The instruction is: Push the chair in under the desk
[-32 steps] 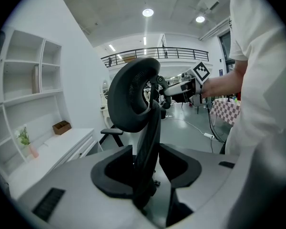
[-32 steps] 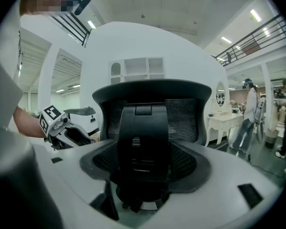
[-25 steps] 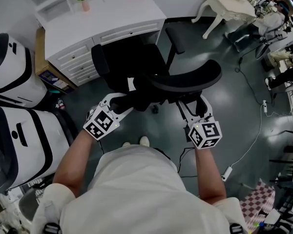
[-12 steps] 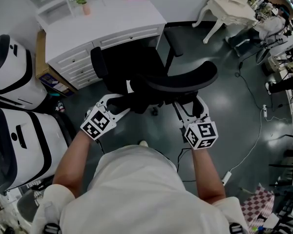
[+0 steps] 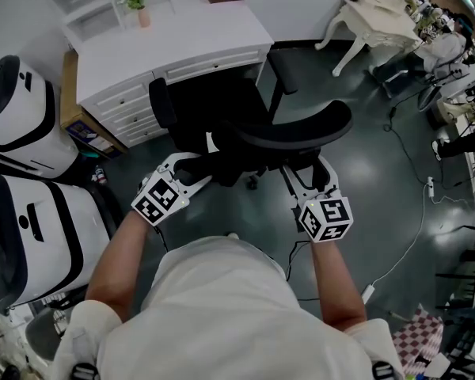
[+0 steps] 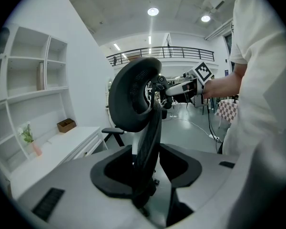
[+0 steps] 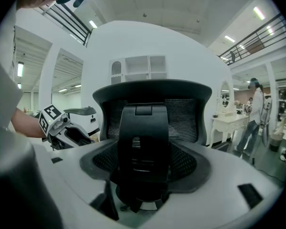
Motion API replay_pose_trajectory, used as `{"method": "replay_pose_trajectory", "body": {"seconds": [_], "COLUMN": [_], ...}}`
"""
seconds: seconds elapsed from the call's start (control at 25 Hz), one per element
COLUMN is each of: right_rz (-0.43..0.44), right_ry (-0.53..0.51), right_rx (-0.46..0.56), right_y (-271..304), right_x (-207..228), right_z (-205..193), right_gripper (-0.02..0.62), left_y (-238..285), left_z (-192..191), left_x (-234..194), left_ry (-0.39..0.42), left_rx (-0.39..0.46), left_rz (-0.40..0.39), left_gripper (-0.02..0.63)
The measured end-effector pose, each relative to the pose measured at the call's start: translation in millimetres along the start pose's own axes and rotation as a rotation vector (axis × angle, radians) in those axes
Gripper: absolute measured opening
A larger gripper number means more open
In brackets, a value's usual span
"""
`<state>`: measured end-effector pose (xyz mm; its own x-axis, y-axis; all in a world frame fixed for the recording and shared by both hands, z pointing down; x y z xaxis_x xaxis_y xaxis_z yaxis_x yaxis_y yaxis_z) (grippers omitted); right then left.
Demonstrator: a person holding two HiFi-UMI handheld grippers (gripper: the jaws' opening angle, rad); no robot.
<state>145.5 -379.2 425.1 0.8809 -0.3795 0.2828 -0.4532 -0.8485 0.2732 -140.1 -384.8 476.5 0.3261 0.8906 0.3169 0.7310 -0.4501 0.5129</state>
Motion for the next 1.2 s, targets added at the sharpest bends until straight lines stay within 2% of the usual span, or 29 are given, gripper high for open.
{"method": "replay_pose_trajectory", "body": {"seconds": [1.2], "right_rz": [0.035], "right_ry": [-0.011], "right_rx": [0.003], "right_y": [43.4], "right_x": [7.8], "right_z": [15.6], "right_gripper": [0.296], "left_y": [10.7], "left_z": [-8.1], "left_x": [-40.6], "left_ry": [-0.024], "left_rx": [-0.020], "left_rz": [0.012], "left_gripper": [0.181]}}
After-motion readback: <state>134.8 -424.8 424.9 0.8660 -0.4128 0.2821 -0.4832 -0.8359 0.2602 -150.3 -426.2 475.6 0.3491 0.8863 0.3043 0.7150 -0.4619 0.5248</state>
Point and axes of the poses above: the fingertips, and each gripper's own axes: y forward along the fingers, x to its right, z out of its top, the point moved 7 cm from there along -y, backward along the fingers, and after that the axes turned 15 degrees about y, right-handed, at the moved point
